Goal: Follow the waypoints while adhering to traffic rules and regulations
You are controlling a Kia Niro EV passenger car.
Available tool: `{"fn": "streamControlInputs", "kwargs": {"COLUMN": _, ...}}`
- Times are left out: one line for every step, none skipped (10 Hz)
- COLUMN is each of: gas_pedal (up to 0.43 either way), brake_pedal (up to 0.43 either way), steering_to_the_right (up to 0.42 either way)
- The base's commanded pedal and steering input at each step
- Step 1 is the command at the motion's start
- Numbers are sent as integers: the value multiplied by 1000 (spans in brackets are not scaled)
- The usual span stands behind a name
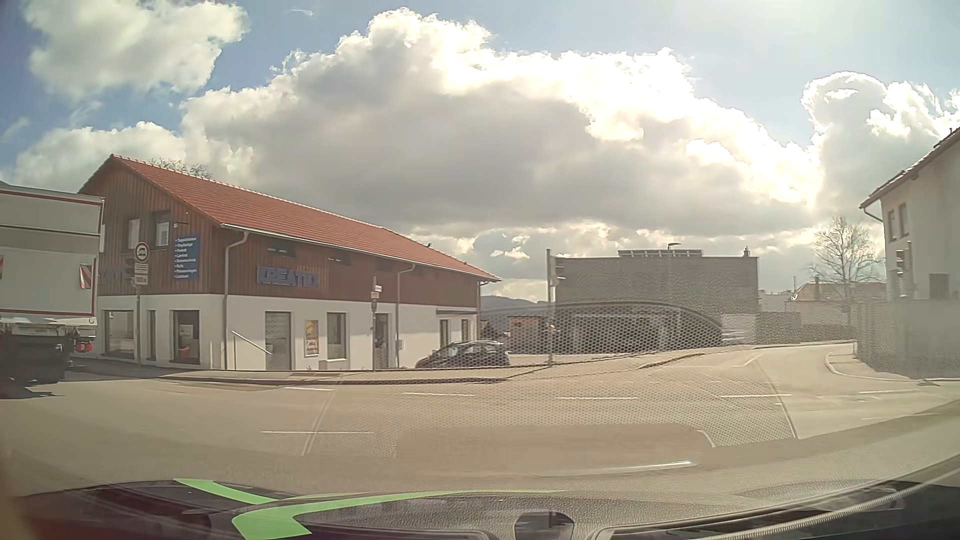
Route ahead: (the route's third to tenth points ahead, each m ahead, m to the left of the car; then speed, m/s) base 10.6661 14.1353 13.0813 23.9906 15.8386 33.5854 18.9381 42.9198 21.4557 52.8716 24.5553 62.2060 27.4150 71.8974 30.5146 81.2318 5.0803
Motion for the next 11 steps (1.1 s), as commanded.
{"fn": "streamControlInputs", "kwargs": {"gas_pedal": 189, "brake_pedal": 0, "steering_to_the_right": -402}}
{"fn": "streamControlInputs", "kwargs": {"gas_pedal": 189, "brake_pedal": 0, "steering_to_the_right": -409}}
{"fn": "streamControlInputs", "kwargs": {"gas_pedal": 189, "brake_pedal": 0, "steering_to_the_right": -412}}
{"fn": "streamControlInputs", "kwargs": {"gas_pedal": 189, "brake_pedal": 0, "steering_to_the_right": -413}}
{"fn": "streamControlInputs", "kwargs": {"gas_pedal": 189, "brake_pedal": 0, "steering_to_the_right": -413}}
{"fn": "streamControlInputs", "kwargs": {"gas_pedal": 197, "brake_pedal": 0, "steering_to_the_right": -412}}
{"fn": "streamControlInputs", "kwargs": {"gas_pedal": 209, "brake_pedal": 0, "steering_to_the_right": -412}}
{"fn": "streamControlInputs", "kwargs": {"gas_pedal": 209, "brake_pedal": 0, "steering_to_the_right": -410}}
{"fn": "streamControlInputs", "kwargs": {"gas_pedal": 209, "brake_pedal": 0, "steering_to_the_right": -405}}
{"fn": "streamControlInputs", "kwargs": {"gas_pedal": 209, "brake_pedal": 0, "steering_to_the_right": -393}}
{"fn": "streamControlInputs", "kwargs": {"gas_pedal": 209, "brake_pedal": 0, "steering_to_the_right": -379}}
